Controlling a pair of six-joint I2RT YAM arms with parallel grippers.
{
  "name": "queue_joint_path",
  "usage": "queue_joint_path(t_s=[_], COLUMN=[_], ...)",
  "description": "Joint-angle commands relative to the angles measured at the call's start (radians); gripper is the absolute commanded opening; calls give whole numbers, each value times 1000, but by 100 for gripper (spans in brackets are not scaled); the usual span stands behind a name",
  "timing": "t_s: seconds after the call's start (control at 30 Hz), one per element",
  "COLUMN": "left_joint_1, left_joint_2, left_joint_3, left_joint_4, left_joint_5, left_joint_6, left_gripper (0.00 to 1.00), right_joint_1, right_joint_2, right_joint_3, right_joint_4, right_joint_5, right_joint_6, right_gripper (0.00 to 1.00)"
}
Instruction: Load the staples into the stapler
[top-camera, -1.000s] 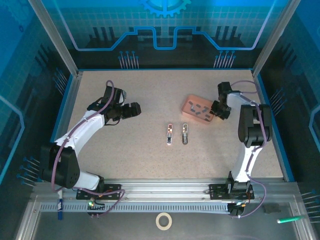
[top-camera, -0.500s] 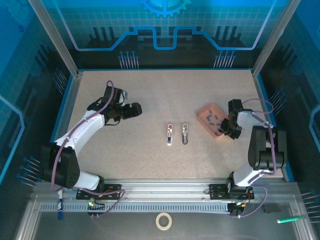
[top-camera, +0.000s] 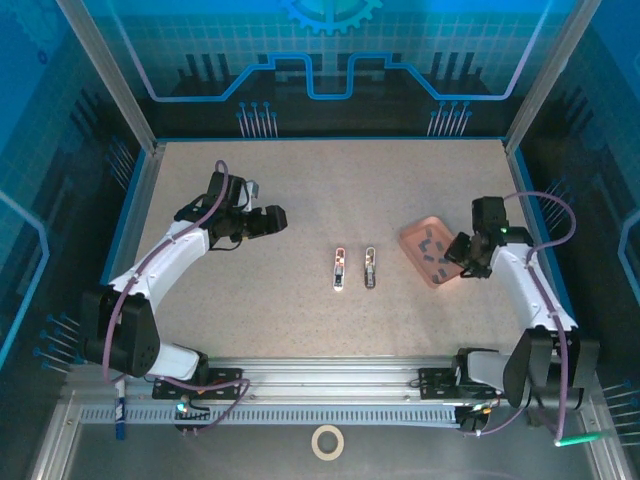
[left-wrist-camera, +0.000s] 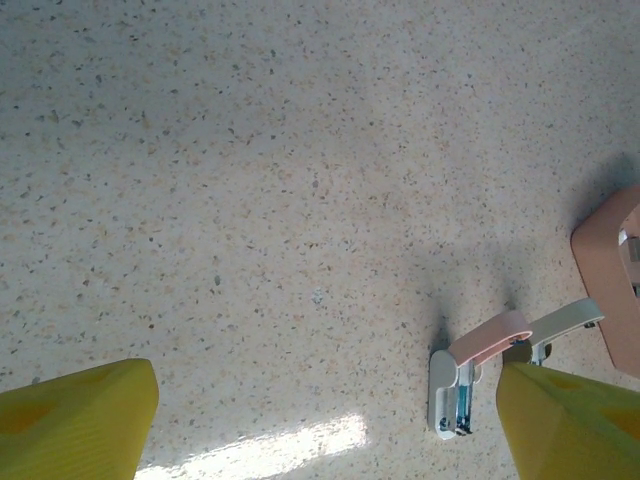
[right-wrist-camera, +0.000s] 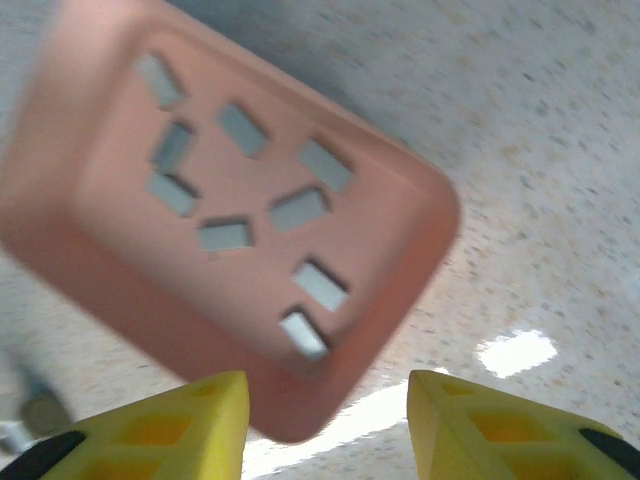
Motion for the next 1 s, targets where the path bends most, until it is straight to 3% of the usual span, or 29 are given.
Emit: queue_joint_path(t_s=[0.0, 0.2, 0.33, 0.4, 0.57, 0.97], left_joint_1=[8, 8, 8, 9, 8, 9], left_joint_2=[-3, 44, 69, 82, 125, 187], left_joint_3=[-6, 21, 36, 43, 81, 127], left_joint_4=[25, 19, 19, 28, 23, -2], left_joint_5=[38, 82, 97, 94, 87, 96], left_joint_6=[33, 114, 133, 125, 116, 140], left_gripper=[89, 89, 89, 89, 89, 89], right_joint_1=[41, 40, -34, -24, 31, 146], right_joint_2=[43, 206, 350, 417, 474, 710], right_joint_3=[79, 205, 348, 393, 365, 487], right_joint_4=[-28, -32, -100, -130, -49, -105], right_joint_5=[-90, -54, -152, -167, -161, -24], right_joint_6=[-137, -480, -356, -257, -55, -242], right_gripper=[46, 44, 41, 36, 38, 38])
